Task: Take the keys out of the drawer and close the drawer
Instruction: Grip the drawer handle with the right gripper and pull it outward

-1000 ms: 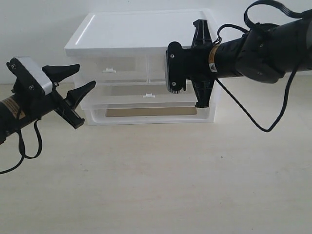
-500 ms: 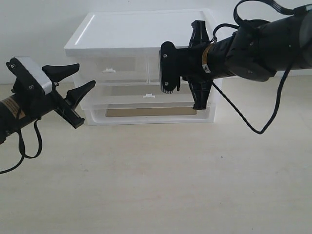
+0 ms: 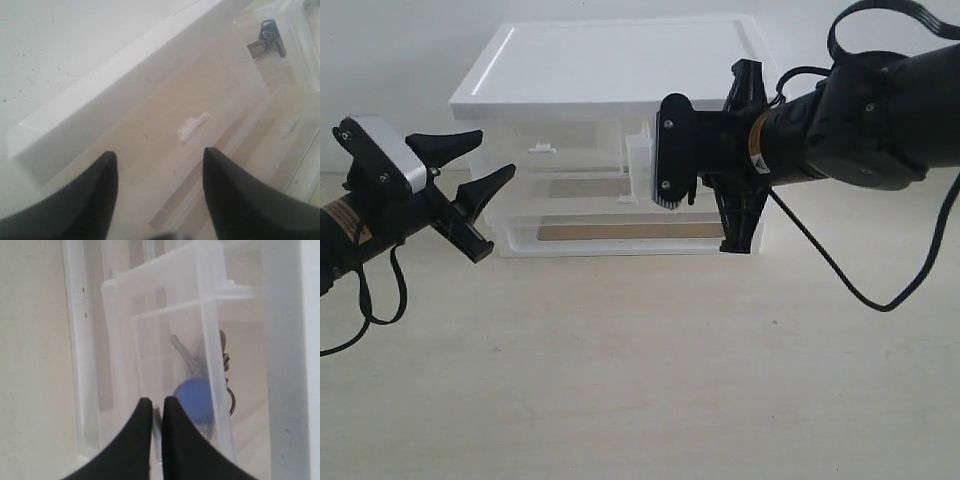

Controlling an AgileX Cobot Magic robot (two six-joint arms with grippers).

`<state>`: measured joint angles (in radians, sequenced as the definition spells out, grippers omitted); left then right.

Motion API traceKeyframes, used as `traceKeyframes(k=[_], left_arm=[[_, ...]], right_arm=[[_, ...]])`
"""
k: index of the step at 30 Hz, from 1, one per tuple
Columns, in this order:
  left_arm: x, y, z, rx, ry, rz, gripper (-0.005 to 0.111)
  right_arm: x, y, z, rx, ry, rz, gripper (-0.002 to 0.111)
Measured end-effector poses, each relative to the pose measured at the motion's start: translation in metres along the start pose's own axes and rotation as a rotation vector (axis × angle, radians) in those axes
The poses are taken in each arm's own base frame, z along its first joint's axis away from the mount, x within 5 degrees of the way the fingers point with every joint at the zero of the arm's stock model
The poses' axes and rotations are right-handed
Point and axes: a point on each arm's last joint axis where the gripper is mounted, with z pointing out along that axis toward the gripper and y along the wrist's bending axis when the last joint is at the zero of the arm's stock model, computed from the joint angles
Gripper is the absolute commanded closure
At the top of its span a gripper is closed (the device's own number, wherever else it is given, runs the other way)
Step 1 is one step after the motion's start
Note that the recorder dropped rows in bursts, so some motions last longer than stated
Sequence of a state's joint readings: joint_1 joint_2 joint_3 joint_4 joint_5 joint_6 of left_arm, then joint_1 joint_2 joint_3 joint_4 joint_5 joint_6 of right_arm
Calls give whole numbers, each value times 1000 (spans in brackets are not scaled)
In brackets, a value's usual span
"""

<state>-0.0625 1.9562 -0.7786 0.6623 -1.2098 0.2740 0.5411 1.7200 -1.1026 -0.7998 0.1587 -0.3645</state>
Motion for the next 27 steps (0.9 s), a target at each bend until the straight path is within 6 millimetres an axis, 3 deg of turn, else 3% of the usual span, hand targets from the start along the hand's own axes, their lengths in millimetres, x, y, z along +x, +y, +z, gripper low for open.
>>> traceKeyframes(k=[2, 5, 6, 13, 23, 27], left_arm=[[-4, -3, 4, 13, -15, 4, 65], [-7, -8, 7, 32, -27, 3, 98], [-7, -9, 7, 35, -29, 4, 102], [-12, 5, 32, 35, 20, -58, 102], [-11, -5, 55, 64, 4, -73, 102], [-11, -5, 56, 63, 8, -97, 102]], right_arm=[[-5, 3, -2, -10, 1, -3, 108], [-7, 5, -3, -13, 2, 12, 108], [-7, 5, -3, -13, 3, 17, 108], [-8, 3, -6, -5, -2, 31, 108], [-11, 4, -25, -16, 18, 103, 108], [-14, 17, -29, -47, 15, 91, 108]])
